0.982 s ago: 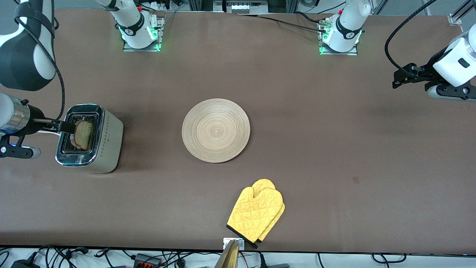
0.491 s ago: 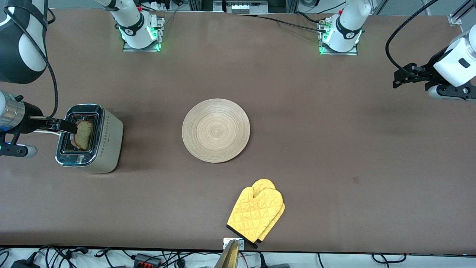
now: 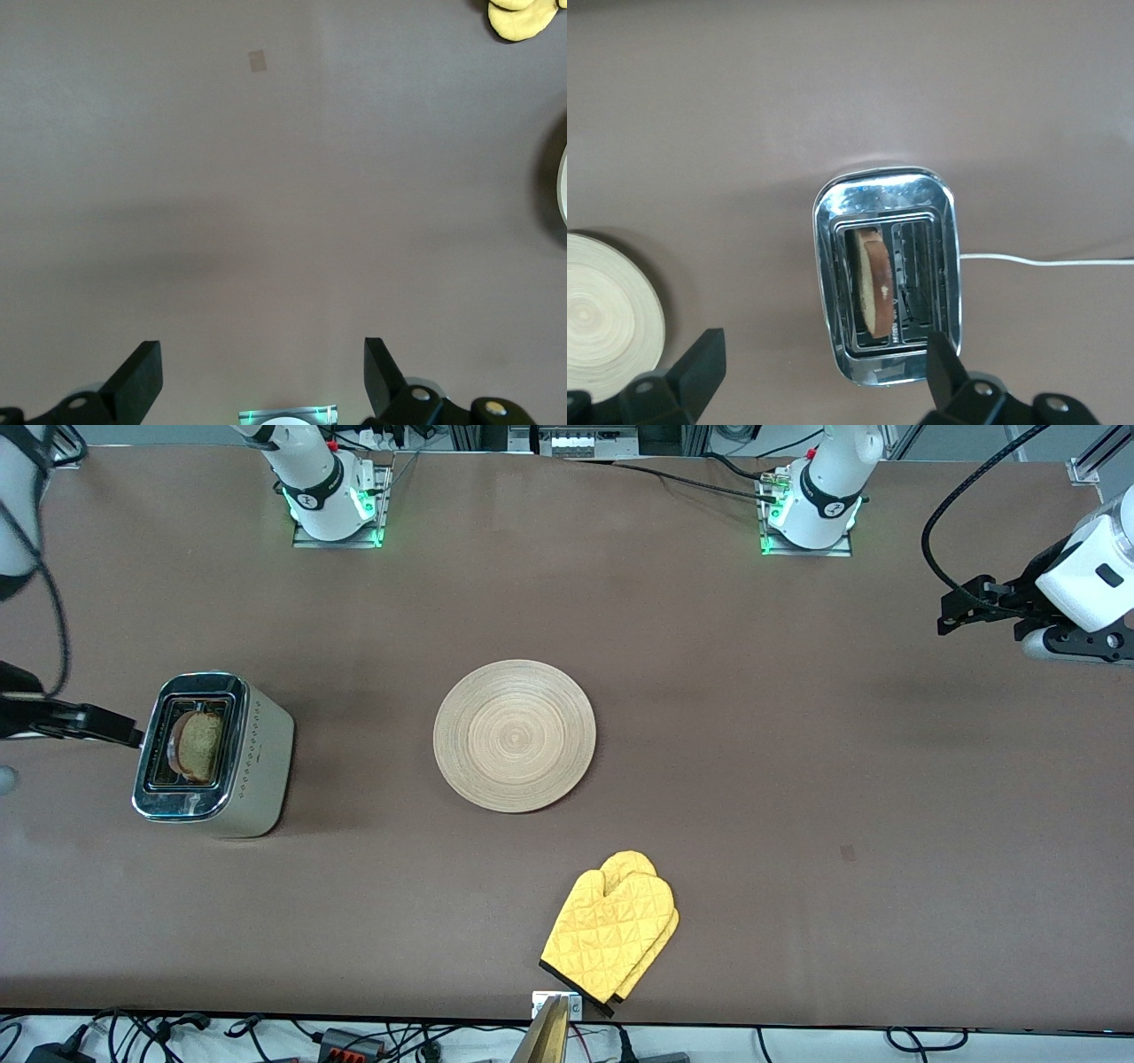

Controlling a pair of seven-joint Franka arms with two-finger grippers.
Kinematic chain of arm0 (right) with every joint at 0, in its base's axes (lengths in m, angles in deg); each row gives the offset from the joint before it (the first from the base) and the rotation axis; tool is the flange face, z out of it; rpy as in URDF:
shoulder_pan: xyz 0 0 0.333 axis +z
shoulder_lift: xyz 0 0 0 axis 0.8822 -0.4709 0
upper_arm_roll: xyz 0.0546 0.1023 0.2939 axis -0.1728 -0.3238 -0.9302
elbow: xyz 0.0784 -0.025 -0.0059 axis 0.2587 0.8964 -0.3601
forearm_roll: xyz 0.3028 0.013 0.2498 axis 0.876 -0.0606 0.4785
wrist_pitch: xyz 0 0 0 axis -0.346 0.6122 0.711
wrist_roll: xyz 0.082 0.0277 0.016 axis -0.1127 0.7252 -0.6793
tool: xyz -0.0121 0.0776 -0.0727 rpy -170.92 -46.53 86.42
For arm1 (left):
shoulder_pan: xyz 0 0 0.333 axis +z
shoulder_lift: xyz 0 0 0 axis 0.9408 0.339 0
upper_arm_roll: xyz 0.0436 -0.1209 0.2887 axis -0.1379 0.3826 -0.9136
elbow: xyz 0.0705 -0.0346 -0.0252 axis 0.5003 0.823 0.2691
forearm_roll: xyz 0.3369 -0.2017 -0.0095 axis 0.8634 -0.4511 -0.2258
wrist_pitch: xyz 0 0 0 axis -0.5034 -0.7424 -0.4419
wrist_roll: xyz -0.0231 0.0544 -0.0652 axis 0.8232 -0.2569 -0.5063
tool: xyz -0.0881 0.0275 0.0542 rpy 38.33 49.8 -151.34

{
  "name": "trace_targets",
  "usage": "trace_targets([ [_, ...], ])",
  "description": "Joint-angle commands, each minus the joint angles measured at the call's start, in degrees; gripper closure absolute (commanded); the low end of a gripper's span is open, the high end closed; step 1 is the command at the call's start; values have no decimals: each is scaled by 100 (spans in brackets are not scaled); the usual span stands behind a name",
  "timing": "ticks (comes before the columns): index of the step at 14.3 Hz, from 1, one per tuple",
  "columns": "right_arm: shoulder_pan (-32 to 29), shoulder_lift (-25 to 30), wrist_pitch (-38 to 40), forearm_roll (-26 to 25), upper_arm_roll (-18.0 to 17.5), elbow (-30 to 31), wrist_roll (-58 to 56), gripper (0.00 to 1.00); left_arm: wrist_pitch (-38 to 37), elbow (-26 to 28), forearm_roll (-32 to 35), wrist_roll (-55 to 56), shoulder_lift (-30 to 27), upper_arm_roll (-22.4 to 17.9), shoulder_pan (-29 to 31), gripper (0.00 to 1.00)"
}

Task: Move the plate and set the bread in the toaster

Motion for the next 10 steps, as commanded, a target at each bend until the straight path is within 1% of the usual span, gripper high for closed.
trace_targets([
  [1, -305, 421, -154, -69, -363, 470, -123, 0, -118, -116, -109, -124, 5, -18, 29, 0],
  [3, -287, 500, -137, -113, -372, 593, -114, 0, -118, -116, -109, -124, 5, -18, 29, 0],
  [5, -287, 911, -381, -148, -389, 1223, -114, 0, -118, -116, -109, -124, 5, -18, 29, 0],
  [7, -287, 1491, -811, -253, -416, 2145, -158, 0, -118, -116, -109, -124, 5, -27, 29, 0],
  [8, -287, 1702, -926, -306, -416, 2462, -202, 0, -118, -116, -118, -124, 5, -27, 29, 0],
  [9, -287, 1852, -1015, -367, -425, 2674, -202, 0, -118, -116, -109, -124, 5, -27, 29, 0],
  [10, -270, 1915, -1015, -403, -433, 2755, -202, 0, -118, -116, -109, -124, 5, -19, 29, 0],
])
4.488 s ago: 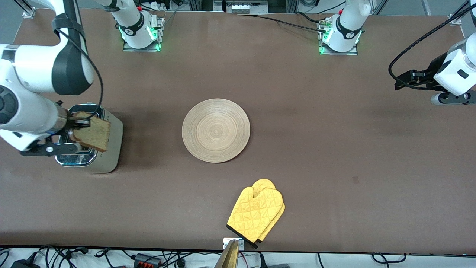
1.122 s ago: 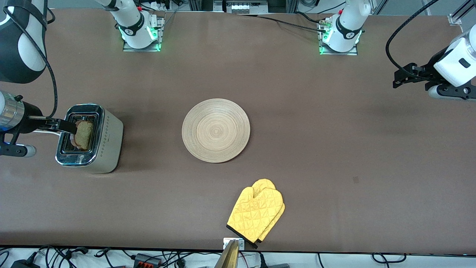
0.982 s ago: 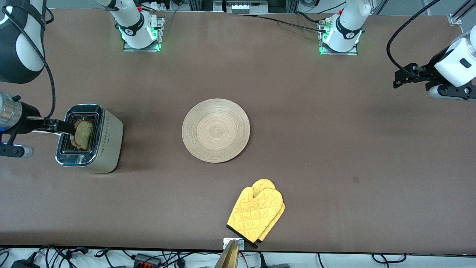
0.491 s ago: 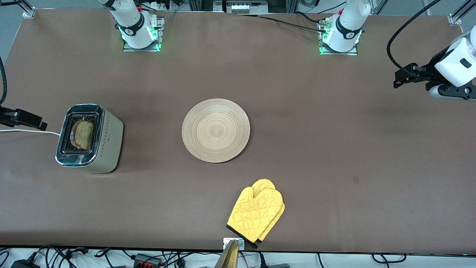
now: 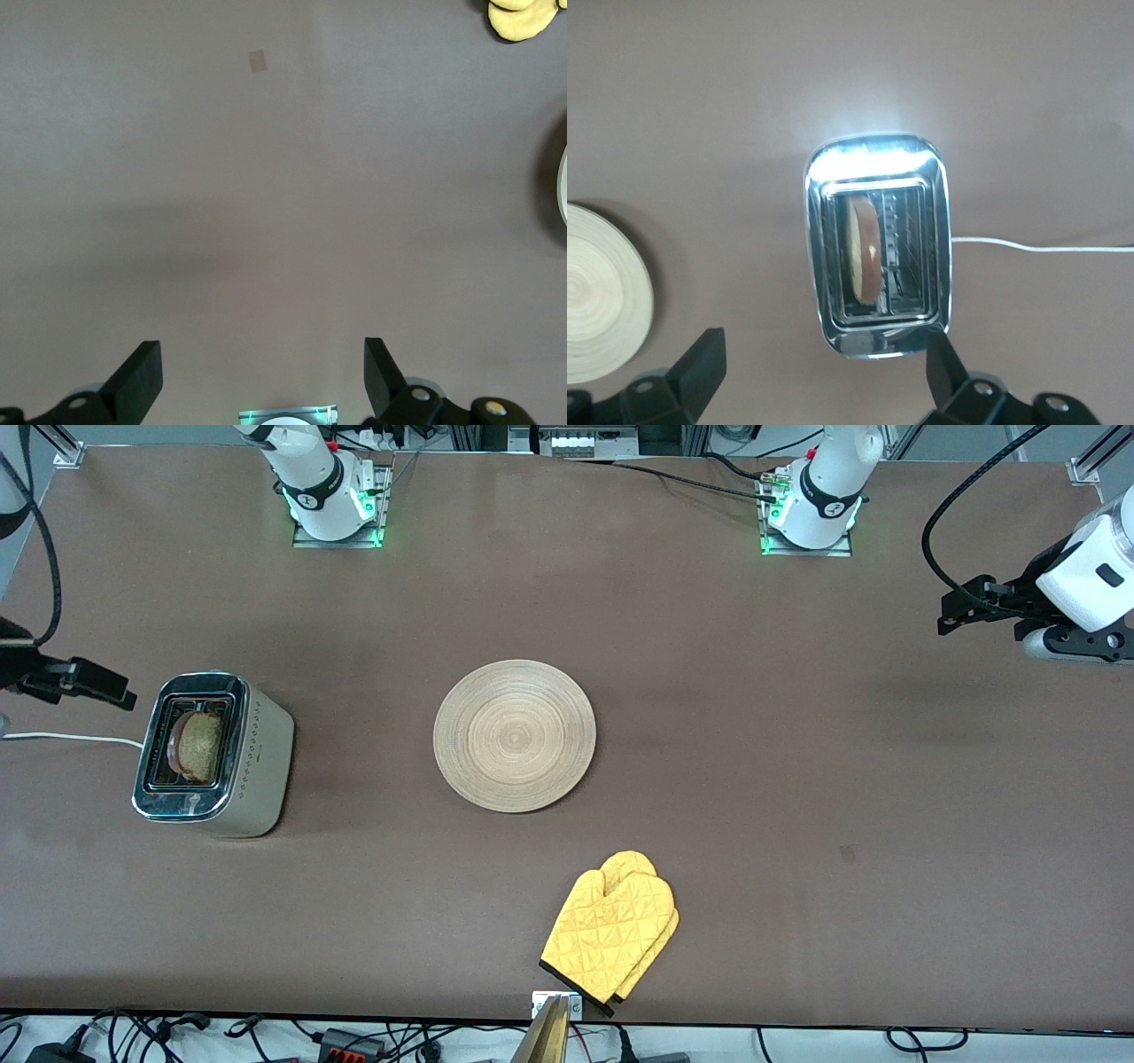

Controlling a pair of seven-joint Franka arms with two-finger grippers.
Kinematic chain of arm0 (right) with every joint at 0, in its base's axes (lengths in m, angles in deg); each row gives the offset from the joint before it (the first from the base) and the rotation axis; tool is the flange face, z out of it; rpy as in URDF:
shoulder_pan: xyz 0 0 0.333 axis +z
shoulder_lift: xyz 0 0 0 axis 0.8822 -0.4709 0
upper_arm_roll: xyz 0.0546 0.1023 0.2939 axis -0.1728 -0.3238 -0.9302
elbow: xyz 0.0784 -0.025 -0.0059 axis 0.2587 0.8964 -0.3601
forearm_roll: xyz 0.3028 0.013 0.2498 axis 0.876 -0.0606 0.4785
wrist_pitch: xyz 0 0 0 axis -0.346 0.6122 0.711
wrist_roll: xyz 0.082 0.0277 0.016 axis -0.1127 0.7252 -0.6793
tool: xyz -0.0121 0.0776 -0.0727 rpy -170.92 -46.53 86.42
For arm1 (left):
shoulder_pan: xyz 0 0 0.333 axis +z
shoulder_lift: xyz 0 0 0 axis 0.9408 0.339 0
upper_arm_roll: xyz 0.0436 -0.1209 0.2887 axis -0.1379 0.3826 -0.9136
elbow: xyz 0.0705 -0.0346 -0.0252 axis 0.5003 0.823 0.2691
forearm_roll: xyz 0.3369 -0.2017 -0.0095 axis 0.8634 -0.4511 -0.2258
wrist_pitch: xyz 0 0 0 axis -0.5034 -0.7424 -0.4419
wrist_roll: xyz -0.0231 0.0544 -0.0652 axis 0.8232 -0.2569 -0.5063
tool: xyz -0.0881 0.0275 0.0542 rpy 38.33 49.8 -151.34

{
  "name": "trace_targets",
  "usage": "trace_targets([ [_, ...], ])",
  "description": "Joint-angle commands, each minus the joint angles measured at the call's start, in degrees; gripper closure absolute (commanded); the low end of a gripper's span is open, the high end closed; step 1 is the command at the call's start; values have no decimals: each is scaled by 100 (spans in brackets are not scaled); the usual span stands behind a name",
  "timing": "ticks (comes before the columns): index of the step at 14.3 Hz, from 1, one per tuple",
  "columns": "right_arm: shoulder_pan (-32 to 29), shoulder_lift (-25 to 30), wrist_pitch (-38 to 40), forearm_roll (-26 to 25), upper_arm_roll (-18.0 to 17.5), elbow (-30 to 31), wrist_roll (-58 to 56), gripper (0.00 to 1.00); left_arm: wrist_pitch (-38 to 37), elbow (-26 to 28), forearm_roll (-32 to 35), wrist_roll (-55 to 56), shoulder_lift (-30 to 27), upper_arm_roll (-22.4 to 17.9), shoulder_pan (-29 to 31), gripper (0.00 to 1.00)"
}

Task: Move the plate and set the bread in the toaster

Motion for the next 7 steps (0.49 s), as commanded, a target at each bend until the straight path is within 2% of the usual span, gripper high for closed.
trace_targets([
  [1, 44, 596, -237, -175, -67, 798, -122, 0, -117, -115, -118, -124, 5, -25, 28, 0],
  [7, 18, 526, -298, -193, -58, 746, -122, 0, -117, -115, -118, -124, 5, -16, 28, 0],
])
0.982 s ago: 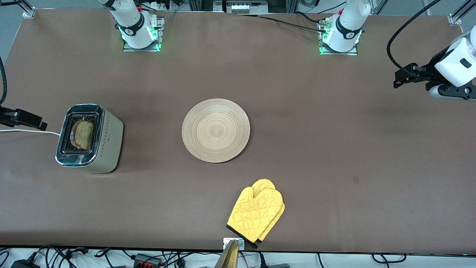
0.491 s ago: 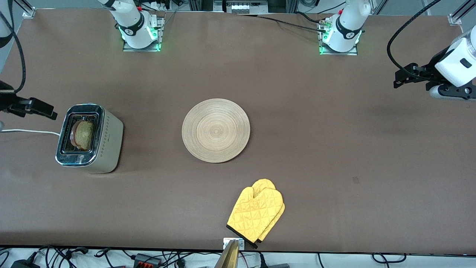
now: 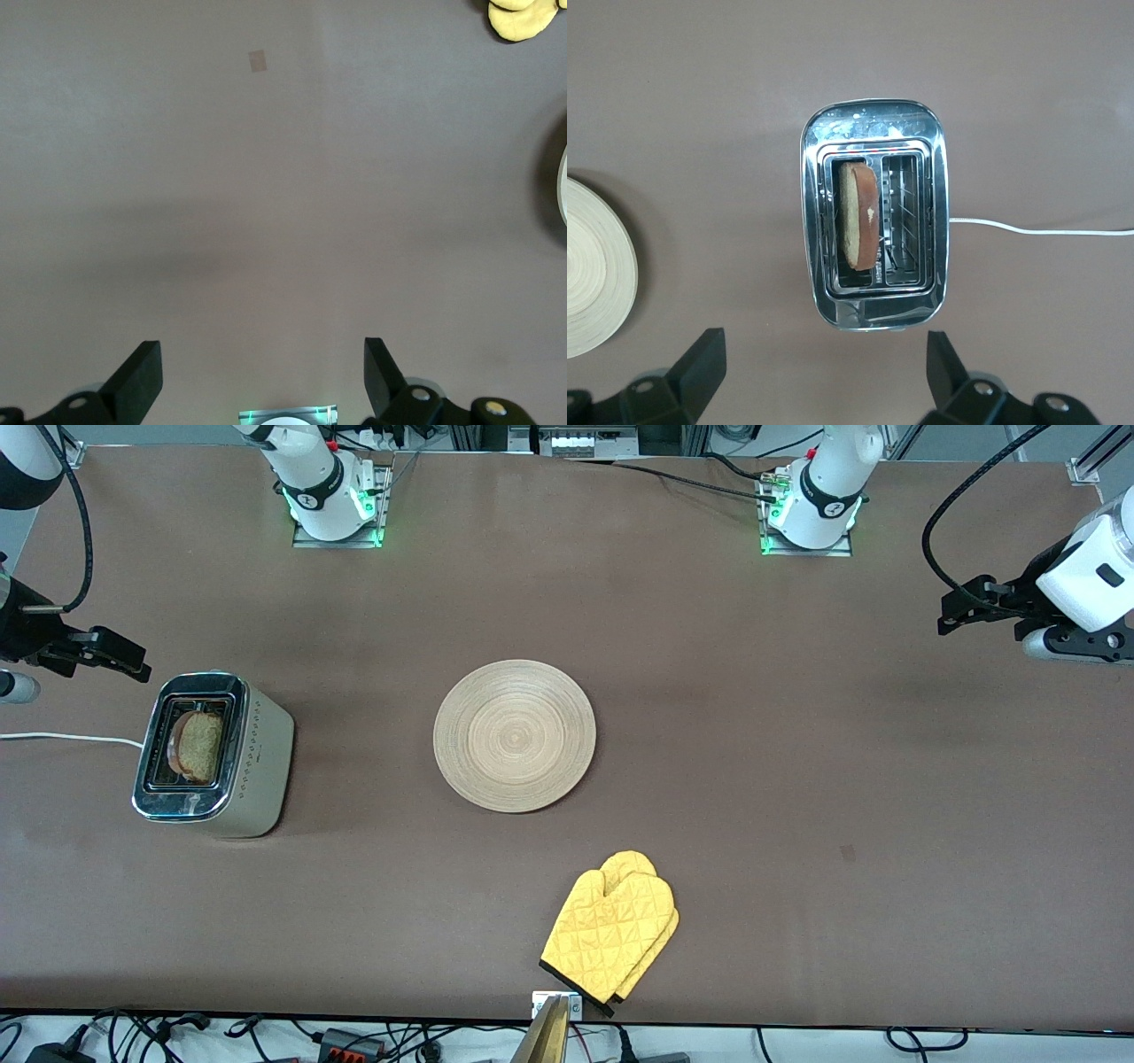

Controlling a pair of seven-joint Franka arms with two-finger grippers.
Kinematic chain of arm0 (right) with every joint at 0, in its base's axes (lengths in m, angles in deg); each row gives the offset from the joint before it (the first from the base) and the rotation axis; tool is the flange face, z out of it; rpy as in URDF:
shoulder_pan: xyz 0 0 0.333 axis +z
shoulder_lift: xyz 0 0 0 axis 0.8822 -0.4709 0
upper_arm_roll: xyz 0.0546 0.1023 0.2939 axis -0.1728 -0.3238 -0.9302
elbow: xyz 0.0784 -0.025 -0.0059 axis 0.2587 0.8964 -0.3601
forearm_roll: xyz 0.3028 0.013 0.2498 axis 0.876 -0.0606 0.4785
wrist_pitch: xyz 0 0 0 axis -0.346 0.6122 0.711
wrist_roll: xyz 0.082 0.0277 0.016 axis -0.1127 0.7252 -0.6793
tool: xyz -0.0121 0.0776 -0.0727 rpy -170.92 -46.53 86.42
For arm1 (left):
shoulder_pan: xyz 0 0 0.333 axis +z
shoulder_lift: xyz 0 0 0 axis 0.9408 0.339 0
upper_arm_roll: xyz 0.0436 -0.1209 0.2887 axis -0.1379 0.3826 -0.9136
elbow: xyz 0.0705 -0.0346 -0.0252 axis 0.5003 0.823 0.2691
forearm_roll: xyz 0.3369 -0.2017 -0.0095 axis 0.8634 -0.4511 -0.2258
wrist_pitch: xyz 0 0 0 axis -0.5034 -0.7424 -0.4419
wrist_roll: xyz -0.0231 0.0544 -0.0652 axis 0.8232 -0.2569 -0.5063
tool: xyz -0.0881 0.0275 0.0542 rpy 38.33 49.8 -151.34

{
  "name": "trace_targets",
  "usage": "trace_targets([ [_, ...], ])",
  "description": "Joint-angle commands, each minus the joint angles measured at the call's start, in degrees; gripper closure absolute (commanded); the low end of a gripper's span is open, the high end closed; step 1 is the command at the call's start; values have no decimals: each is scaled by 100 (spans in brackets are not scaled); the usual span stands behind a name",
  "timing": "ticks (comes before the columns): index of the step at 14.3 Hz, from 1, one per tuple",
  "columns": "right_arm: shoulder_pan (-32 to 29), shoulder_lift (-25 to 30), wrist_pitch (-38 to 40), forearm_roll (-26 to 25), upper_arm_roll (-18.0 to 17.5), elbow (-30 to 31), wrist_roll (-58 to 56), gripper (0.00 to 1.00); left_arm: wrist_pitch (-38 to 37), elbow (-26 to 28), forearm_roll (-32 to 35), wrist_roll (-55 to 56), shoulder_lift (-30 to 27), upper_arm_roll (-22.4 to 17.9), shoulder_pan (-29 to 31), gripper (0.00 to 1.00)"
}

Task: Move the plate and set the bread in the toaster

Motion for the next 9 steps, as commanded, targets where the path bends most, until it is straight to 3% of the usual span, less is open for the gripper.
trace_targets([
  [1, -39, 27, -121, -51, -13, 95, -125, 0, -117, -114, -118, -124, 5, -25, 28, 0],
  [9, -12, 44, -104, 10, -22, 95, -169, 0, -117, -114, -118, -133, 5, -25, 28, 0],
])
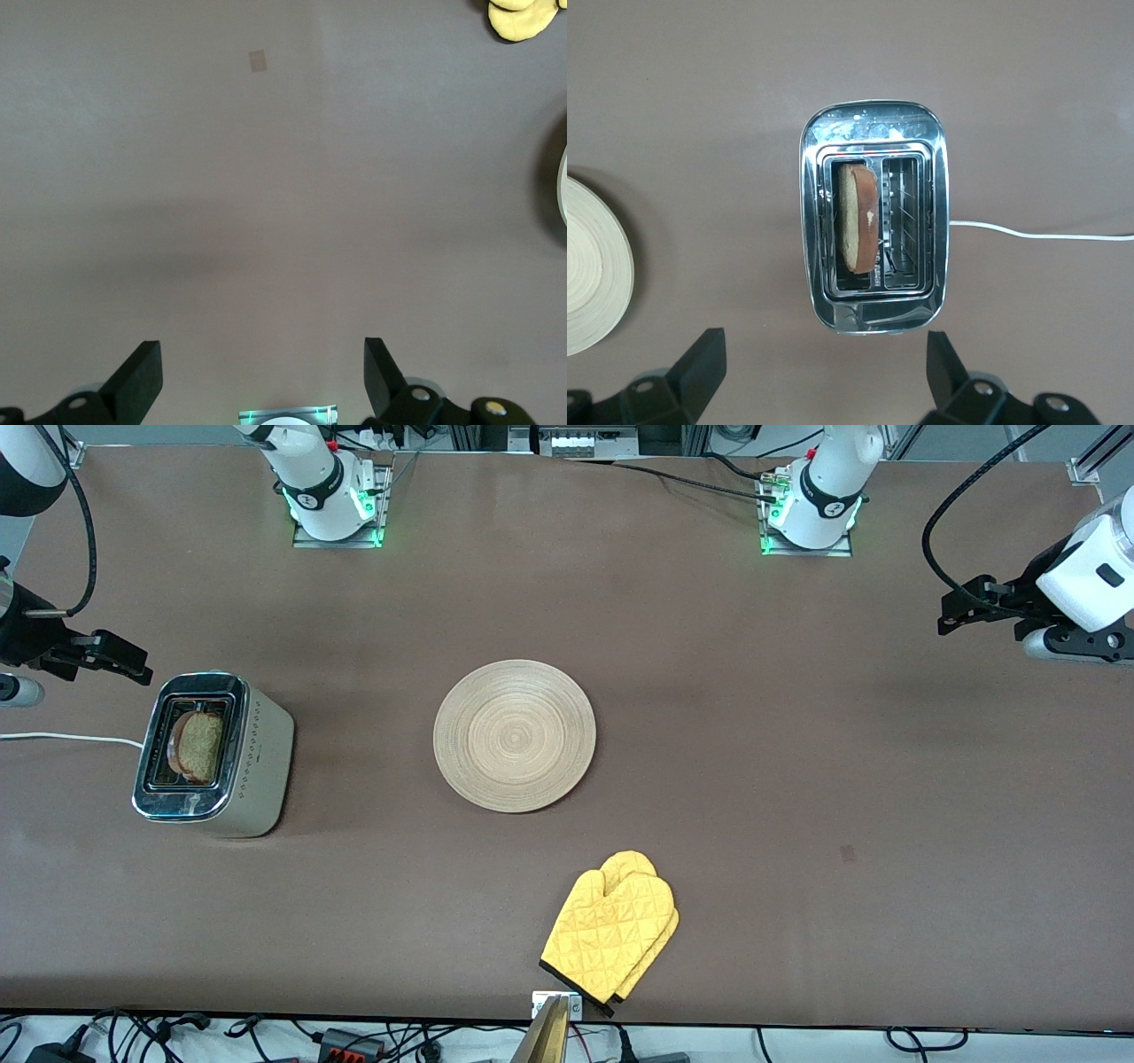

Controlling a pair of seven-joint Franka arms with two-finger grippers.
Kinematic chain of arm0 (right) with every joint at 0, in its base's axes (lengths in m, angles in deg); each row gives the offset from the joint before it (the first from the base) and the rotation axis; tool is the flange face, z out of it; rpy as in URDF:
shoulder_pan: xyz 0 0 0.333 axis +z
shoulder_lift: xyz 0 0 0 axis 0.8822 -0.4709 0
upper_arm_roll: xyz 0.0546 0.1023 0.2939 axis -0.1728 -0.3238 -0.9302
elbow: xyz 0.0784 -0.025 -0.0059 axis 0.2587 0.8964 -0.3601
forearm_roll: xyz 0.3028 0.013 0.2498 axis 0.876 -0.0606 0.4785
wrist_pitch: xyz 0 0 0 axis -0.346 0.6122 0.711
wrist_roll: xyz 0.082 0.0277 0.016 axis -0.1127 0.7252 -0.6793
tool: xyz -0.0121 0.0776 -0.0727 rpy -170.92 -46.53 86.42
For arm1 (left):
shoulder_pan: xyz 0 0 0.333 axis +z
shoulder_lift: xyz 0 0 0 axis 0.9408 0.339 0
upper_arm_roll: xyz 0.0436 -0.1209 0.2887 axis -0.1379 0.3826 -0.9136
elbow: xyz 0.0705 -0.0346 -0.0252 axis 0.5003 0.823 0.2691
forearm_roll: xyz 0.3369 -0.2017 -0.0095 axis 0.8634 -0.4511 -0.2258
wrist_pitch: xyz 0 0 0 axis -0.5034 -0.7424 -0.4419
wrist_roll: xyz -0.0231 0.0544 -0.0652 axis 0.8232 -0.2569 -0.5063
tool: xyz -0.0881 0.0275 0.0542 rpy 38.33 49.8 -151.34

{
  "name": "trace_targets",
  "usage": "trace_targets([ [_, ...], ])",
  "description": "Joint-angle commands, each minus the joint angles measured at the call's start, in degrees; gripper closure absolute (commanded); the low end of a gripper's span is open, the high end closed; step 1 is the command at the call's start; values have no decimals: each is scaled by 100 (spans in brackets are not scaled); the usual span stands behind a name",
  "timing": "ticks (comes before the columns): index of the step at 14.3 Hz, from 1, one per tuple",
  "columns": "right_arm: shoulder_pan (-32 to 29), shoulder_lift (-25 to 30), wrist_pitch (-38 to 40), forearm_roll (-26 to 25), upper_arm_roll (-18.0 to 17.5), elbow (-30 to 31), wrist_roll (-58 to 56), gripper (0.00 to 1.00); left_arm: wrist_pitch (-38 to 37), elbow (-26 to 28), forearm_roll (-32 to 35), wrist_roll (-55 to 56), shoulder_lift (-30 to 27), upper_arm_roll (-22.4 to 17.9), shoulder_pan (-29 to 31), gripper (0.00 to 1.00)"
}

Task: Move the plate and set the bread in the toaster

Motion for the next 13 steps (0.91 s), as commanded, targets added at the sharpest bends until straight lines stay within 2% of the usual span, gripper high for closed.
trace_targets([
  [1, 0, 83, -58, 13, -22, 78, -82, 0, -117, -114, -118, -133, 14, -25, 37, 0],
  [7, 52, 135, -163, 48, 39, 78, -82, 0, -117, -114, -118, -133, 14, -25, 37, 0],
  [13, 0, 267, 179, 48, 13, 174, -91, 0, -117, -114, -118, -141, 14, -25, 37, 0],
])
